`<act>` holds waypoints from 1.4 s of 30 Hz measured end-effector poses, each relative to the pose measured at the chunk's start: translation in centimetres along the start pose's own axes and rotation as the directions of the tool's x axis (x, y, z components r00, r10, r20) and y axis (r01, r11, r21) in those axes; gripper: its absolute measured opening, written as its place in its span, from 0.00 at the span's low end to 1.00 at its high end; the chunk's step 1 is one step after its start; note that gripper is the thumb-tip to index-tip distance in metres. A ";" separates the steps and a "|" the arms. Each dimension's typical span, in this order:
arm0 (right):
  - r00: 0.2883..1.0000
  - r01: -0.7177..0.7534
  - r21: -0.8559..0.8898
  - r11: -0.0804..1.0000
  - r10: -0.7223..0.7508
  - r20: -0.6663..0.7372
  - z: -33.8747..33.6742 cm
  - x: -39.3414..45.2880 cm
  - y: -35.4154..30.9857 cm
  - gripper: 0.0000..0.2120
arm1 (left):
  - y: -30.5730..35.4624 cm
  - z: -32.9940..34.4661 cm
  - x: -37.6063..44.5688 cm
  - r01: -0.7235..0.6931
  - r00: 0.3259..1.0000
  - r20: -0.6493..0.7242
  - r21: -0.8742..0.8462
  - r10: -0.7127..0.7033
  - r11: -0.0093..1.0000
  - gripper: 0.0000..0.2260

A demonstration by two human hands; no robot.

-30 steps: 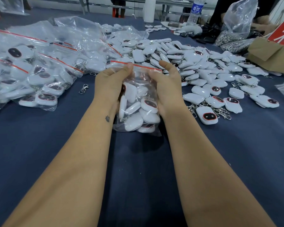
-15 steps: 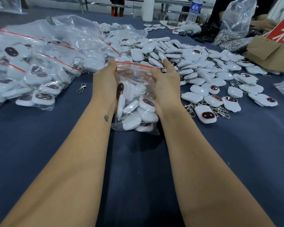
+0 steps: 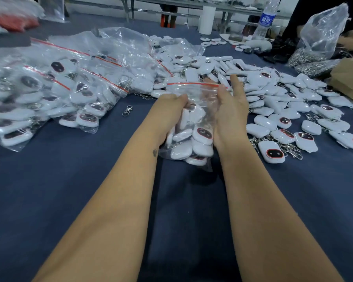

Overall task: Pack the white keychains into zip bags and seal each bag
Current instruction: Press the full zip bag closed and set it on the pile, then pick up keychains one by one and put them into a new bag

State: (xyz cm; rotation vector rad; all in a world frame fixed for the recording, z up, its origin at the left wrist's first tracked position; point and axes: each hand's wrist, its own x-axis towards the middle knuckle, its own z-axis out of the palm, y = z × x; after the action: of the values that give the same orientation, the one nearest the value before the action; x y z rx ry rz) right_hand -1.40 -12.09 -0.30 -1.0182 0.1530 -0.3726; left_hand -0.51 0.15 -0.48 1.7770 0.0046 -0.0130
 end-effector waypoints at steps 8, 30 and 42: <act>0.931 0.081 -0.562 0.823 0.139 0.337 4.2 -3.7 1.9 0.26 | 1.3 -6.9 -1.1 -0.026 0.962 -0.265 0.117 0.057 0.993 0.15; 0.913 0.315 -0.816 0.485 0.080 0.400 4.1 -0.9 3.8 0.11 | 0.6 -4.0 6.3 -0.252 0.902 -0.208 0.459 0.379 0.852 0.28; 0.946 0.234 -0.767 0.597 0.042 0.322 2.5 0.6 3.9 0.13 | -2.7 -6.0 8.9 0.007 0.857 -0.238 0.892 0.457 0.453 0.14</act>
State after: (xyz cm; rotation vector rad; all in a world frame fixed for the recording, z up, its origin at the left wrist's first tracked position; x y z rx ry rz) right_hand 0.75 -8.52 -2.32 -1.9941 -0.0379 -0.2262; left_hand 8.40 6.51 -2.00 2.7863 0.1080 0.7549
